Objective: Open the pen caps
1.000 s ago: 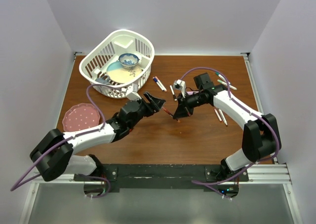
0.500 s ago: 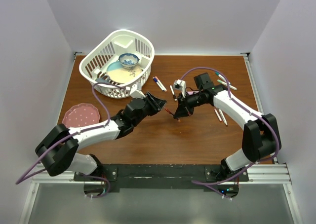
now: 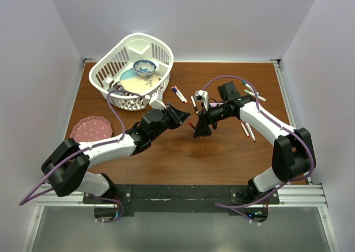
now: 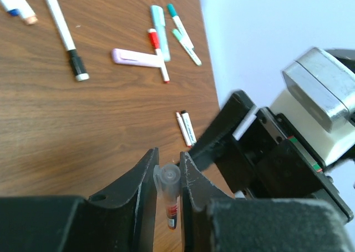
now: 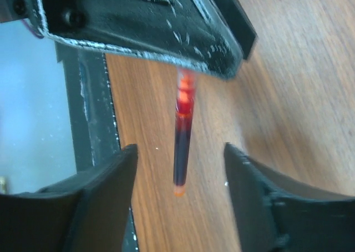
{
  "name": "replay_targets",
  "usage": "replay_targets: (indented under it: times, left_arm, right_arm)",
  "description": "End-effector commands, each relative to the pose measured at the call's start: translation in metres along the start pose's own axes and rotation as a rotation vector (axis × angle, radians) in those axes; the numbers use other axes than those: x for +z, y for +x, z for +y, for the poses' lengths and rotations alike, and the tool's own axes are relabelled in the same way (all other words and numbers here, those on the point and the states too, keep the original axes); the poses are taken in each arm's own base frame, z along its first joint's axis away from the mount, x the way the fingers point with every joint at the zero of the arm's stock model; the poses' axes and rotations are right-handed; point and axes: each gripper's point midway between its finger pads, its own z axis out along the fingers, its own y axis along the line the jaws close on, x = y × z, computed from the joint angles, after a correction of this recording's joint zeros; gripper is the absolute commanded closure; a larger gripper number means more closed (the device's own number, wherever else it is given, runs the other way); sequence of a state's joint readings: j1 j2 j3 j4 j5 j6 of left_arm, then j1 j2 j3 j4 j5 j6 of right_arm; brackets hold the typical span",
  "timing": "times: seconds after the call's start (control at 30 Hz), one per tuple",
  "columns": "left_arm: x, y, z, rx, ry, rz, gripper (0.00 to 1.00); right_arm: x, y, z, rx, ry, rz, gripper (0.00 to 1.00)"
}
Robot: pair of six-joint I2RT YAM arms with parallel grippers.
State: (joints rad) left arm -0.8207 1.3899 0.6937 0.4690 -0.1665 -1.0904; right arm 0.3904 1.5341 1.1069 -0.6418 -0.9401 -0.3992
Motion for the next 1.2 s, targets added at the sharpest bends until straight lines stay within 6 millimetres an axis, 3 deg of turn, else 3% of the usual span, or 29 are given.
replay_targets:
  times: [0.0, 0.13, 0.23, 0.27, 0.3, 0.33, 0.37, 0.4, 0.43, 0.5, 0.6, 0.87, 1.17]
  left_arm:
    - [-0.005, -0.005, -0.043, 0.072, 0.199, -0.003, 1.00]
    - [-0.009, -0.002, -0.054, 0.100, 0.284, -0.003, 1.00]
    - [-0.009, -0.002, -0.058, 0.110, 0.313, -0.009, 1.00]
    - [-0.010, 0.002, -0.061, 0.115, 0.330, 0.012, 1.00]
    - [-0.009, 0.004, -0.060, 0.114, 0.328, 0.015, 1.00]
    - [-0.008, 0.004, -0.059, 0.109, 0.328, 0.015, 1.00]
    - [-0.008, 0.003, -0.058, 0.099, 0.321, 0.012, 1.00]
    - [-0.008, 0.002, -0.057, 0.091, 0.317, 0.008, 1.00]
    - [-0.007, 0.002, -0.054, 0.084, 0.308, 0.004, 0.88]
    - [-0.005, -0.002, -0.050, 0.065, 0.281, -0.018, 0.74]
    - [-0.001, -0.007, -0.046, 0.048, 0.242, -0.040, 0.67]
    - [0.013, -0.004, -0.037, 0.022, 0.126, -0.013, 0.61]
    - [0.020, -0.003, -0.034, 0.023, 0.085, -0.013, 0.60]
  right_arm:
    - [0.000, -0.014, 0.020, -0.005, -0.115, -0.058, 0.26]
    - [0.004, -0.020, 0.027, 0.046, -0.197, -0.097, 0.27]
    - [0.006, -0.023, 0.032, 0.087, -0.253, -0.113, 0.39]
    - [0.006, -0.024, 0.033, 0.095, -0.263, -0.117, 0.64]
    - [0.007, -0.024, 0.033, 0.104, -0.266, -0.116, 0.81]
    - [0.007, -0.024, 0.032, 0.108, -0.260, -0.115, 0.95]
    - [0.007, -0.024, 0.030, 0.110, -0.245, -0.112, 1.00]
    - [0.007, -0.024, 0.028, 0.111, -0.233, -0.109, 1.00]
    - [0.008, -0.022, 0.022, 0.109, -0.192, -0.099, 1.00]
    - [0.006, -0.023, 0.020, 0.095, -0.156, -0.099, 1.00]
    - [0.004, -0.024, 0.009, 0.076, -0.068, -0.102, 1.00]
    - [0.003, -0.023, -0.016, 0.037, 0.150, -0.090, 1.00]
    - [0.013, -0.018, -0.023, -0.028, 0.244, -0.032, 1.00]
